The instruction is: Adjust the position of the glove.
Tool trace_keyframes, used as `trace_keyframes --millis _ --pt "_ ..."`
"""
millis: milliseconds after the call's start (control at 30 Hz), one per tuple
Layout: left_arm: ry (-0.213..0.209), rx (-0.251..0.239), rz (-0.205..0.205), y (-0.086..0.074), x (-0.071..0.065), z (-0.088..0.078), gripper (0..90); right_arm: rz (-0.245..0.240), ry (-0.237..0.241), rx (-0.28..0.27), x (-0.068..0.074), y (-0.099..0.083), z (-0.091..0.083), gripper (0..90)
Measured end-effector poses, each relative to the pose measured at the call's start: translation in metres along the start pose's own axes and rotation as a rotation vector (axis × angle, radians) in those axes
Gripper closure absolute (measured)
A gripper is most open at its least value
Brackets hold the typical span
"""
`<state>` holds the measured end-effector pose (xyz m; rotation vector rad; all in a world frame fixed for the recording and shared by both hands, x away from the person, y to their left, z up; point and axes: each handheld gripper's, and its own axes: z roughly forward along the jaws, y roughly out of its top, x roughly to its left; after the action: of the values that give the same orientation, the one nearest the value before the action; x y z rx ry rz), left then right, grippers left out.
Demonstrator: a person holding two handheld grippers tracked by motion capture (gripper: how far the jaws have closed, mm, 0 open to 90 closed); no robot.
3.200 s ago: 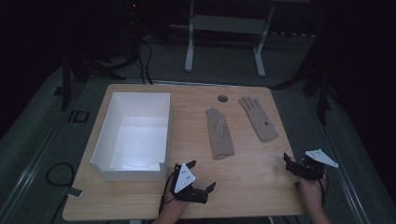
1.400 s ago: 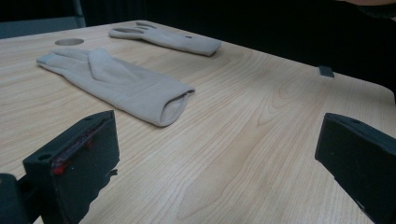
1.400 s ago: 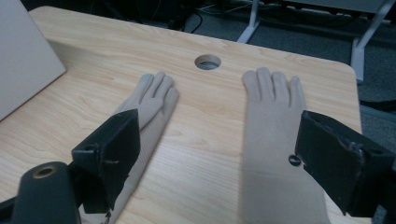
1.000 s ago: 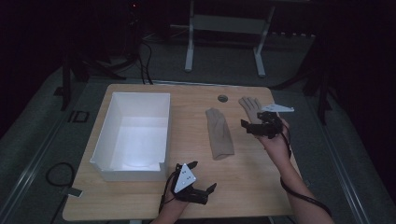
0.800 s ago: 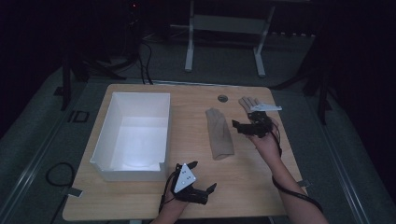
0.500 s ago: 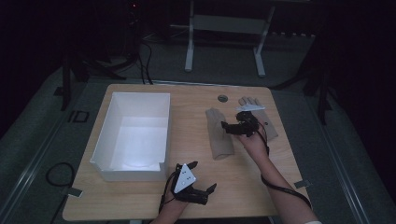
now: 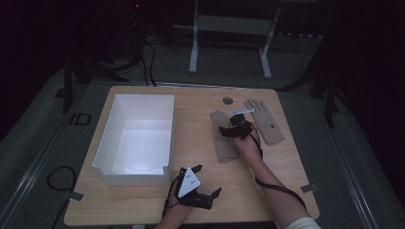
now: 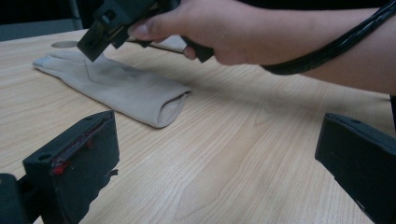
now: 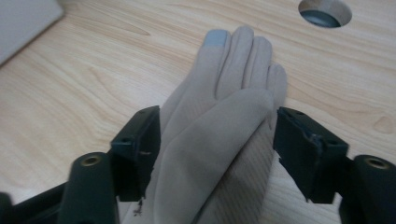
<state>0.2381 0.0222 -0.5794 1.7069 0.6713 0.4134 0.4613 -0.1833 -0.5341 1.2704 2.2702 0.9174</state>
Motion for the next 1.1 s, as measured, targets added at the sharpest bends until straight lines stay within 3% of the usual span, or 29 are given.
trace_keyframes --millis 300,433,467,500,600,700,833,967,1000,1100 --pt "-0.001 0.0 -0.002 0.0 0.0 0.0 0.2 0.039 -0.029 0.042 -0.001 -0.009 0.022 38.7" --pt "-0.001 0.0 -0.002 0.0 0.0 0.0 0.2 0.024 -0.02 0.029 0.0 -0.01 0.023 48.6" --pt "0.0 -0.001 -0.002 0.0 0.0 0.0 0.2 0.016 -0.008 0.03 0.001 -0.009 0.023 59.1" --pt "0.0 -0.001 -0.002 0.0 0.0 0.0 0.2 0.016 -0.008 0.03 0.001 -0.009 0.023 59.1" --pt "-0.001 -0.001 -0.004 0.0 0.0 0.0 0.2 0.023 0.0 0.032 0.004 -0.008 0.023 77.3" --pt "-0.002 0.0 -0.006 0.0 0.001 0.0 0.2 0.032 0.002 0.029 0.005 -0.007 0.02 78.9" --pt "-0.002 -0.001 -0.008 0.0 0.001 0.0 0.2 0.068 0.019 -0.008 0.005 -0.003 0.007 79.6" --pt "-0.002 -0.001 -0.008 0.0 0.001 0.0 0.2 0.102 0.024 -0.061 0.007 0.003 -0.017 79.8" --pt "-0.001 0.0 -0.007 0.0 0.001 0.0 0.2 0.123 0.026 -0.089 0.01 0.004 -0.03 79.8" --pt "0.0 0.0 -0.005 0.0 0.001 0.0 0.2 0.127 0.021 -0.107 0.013 0.004 -0.043 79.8"
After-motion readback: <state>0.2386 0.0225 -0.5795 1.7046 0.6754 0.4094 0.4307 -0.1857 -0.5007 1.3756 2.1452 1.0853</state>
